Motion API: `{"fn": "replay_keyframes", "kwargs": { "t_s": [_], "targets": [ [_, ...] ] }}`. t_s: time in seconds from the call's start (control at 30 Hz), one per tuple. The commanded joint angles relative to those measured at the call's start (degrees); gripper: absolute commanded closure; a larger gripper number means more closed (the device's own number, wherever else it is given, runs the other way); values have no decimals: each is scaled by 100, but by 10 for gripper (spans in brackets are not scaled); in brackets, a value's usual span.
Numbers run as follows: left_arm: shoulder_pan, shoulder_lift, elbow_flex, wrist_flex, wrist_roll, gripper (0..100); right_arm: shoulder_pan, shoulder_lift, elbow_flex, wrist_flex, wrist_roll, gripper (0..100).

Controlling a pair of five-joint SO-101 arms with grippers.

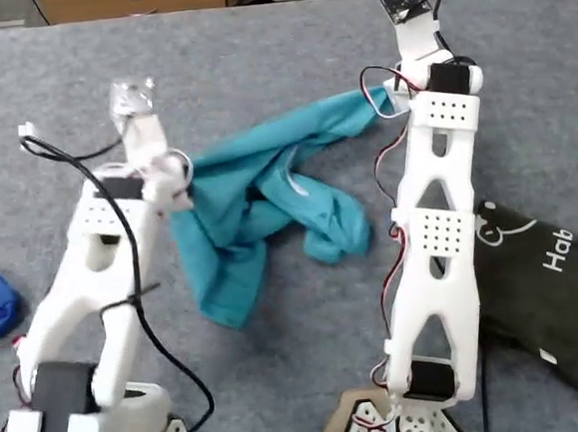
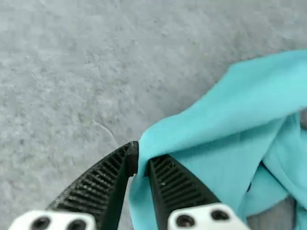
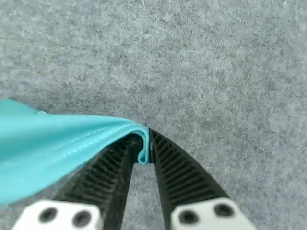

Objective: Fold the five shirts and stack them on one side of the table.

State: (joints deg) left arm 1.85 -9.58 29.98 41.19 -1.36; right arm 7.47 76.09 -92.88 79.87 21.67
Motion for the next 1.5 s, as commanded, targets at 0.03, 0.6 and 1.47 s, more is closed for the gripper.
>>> {"fn": "replay_keyframes", "kwargs": {
  "t_s": [0.03,0.6,1.47],
  "targets": [
    [-325,637,-844,-62,-26,976,-31,-13,-251,-97,167,994],
    [62,462,-2954,4457,-1600,834,-198,127,-259,-114,554,994],
    [1600,-136,949,-185,-1073,915,-198,127,-259,-132,554,994]
  ]
}}
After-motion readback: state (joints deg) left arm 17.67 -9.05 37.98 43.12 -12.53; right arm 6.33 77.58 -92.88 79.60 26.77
